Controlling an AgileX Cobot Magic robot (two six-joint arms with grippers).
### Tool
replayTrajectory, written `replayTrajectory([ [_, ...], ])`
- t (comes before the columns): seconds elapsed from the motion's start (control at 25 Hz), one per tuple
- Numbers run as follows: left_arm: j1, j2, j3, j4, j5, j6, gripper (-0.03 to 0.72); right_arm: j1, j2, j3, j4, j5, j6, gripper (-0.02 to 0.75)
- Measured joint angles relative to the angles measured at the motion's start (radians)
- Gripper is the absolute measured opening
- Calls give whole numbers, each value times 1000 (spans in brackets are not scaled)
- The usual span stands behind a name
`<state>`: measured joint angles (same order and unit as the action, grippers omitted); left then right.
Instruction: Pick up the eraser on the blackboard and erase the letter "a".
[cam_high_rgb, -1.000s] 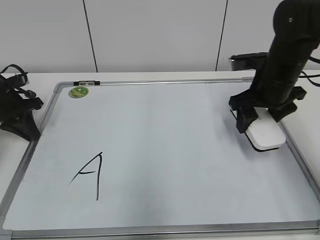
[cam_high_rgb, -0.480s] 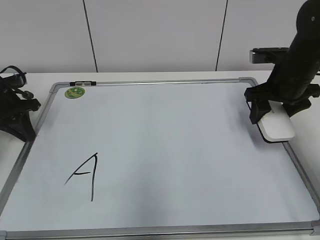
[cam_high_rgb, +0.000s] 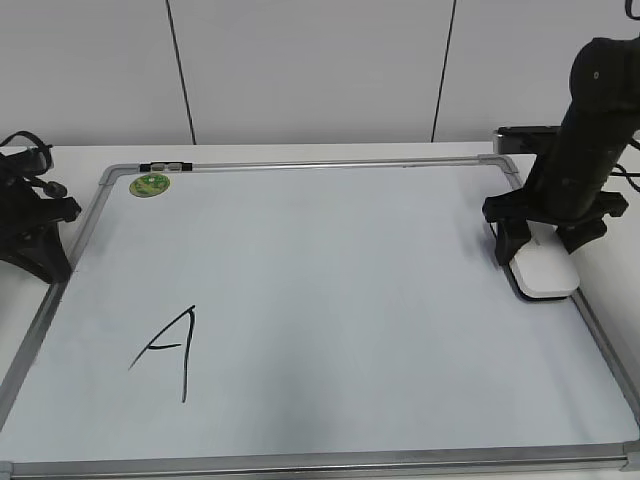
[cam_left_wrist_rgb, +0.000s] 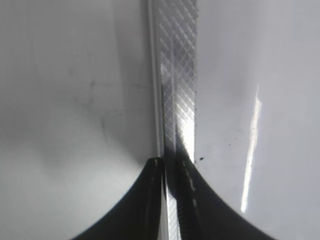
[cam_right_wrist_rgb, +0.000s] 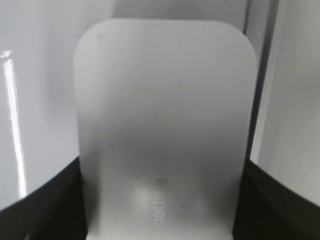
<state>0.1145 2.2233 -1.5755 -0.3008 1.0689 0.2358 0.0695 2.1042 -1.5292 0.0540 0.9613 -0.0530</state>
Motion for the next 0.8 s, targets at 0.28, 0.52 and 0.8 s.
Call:
replayTrajectory([
  [0.28,0,0,0,0,-2,0,58,0,38,-36,-8,10,3,540],
  [0.52,0,0,0,0,-3,0,58,0,38,-40,-62,12,66,559],
  [0.8,0,0,0,0,-3,0,60,0,38,-52,-75,29,85,568],
])
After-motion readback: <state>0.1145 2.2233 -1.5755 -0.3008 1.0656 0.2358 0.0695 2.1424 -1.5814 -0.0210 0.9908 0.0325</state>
